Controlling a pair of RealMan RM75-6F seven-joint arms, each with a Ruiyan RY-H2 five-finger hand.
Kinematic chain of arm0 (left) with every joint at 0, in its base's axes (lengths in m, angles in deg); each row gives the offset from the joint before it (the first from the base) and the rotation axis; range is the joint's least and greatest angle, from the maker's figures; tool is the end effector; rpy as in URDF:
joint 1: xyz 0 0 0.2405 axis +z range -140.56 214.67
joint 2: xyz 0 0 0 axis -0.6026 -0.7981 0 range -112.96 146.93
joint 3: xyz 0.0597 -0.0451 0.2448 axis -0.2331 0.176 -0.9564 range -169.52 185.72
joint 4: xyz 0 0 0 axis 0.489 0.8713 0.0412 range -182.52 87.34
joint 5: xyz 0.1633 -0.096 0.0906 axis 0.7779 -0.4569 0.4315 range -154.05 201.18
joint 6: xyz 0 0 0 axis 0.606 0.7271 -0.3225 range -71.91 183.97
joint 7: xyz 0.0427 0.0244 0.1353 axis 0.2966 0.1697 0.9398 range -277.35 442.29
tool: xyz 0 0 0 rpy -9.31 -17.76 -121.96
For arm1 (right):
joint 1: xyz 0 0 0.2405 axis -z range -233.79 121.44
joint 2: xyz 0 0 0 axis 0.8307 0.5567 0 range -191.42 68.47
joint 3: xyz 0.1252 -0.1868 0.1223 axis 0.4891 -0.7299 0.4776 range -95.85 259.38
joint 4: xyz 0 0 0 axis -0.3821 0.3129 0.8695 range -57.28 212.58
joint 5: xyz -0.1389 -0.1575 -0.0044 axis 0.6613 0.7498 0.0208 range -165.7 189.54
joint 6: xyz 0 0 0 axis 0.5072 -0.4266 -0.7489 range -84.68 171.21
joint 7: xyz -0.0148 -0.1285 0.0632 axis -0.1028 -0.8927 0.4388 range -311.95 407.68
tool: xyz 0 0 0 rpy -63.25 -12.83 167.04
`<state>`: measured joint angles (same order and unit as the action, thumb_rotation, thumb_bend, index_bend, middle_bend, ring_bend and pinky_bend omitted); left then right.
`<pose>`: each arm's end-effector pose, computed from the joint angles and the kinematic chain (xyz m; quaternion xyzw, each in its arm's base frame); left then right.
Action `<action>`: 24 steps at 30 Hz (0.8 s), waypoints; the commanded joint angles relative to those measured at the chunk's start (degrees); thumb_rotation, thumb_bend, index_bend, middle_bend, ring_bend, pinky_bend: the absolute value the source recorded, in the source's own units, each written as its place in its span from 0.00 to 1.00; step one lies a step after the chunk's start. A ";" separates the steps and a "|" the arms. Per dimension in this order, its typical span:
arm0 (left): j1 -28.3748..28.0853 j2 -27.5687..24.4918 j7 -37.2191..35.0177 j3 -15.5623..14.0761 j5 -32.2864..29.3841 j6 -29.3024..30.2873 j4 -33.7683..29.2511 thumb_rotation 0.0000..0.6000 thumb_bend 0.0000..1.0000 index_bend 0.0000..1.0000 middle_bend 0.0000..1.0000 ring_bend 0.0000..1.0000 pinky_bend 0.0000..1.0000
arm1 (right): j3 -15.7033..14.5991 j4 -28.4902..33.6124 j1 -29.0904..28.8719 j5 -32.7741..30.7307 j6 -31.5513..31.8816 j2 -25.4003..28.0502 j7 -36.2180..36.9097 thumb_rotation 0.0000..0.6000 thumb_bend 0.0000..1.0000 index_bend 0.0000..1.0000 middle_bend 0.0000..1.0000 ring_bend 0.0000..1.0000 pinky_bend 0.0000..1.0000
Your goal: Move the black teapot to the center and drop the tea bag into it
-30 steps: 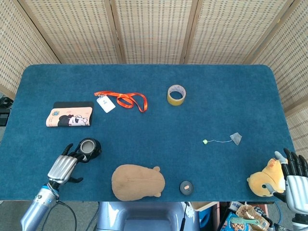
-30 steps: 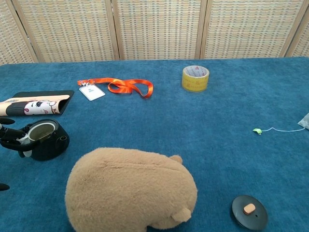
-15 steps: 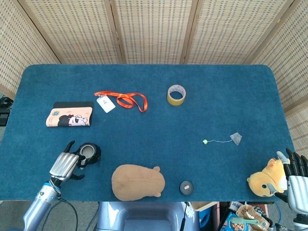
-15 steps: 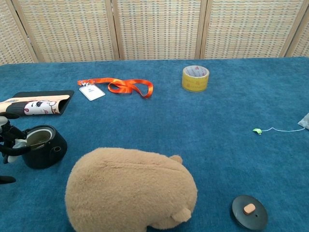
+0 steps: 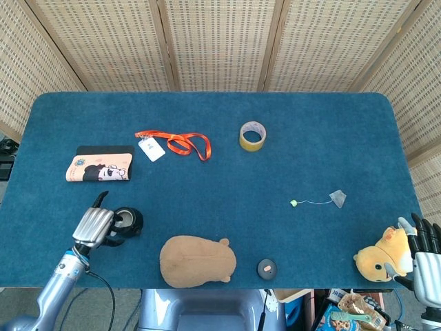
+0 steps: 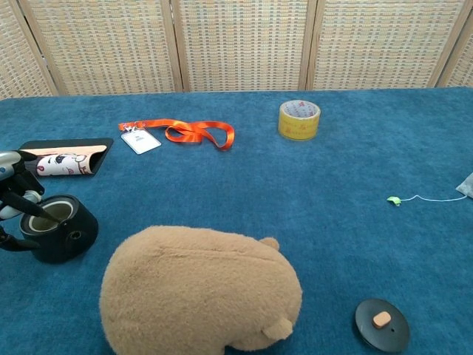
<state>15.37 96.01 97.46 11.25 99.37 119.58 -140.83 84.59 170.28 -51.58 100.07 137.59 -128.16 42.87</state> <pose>-0.2440 0.2475 0.0291 -0.7048 -0.4305 -0.3342 0.4540 -0.3182 -0.1280 0.1637 0.5480 -0.3691 0.3787 0.6482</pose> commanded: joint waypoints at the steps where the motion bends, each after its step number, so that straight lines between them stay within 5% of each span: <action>1: -0.59 -0.21 -0.27 0.72 -0.76 -0.39 -0.18 1.00 0.10 0.92 0.89 0.74 0.00 | 0.01 0.06 0.00 -0.03 -0.04 0.02 -0.05 1.00 0.18 0.14 0.11 0.00 0.00; 24: -3.74 -3.50 -2.03 4.41 -0.18 0.90 -3.79 1.00 0.10 0.96 0.92 0.77 0.00 | -0.01 0.29 0.16 -0.02 -0.10 -0.08 -0.38 1.00 0.18 0.14 0.11 0.00 0.00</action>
<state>11.85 92.61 95.29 15.46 99.27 120.61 -144.57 84.58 170.57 -51.42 100.05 137.48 -128.23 42.49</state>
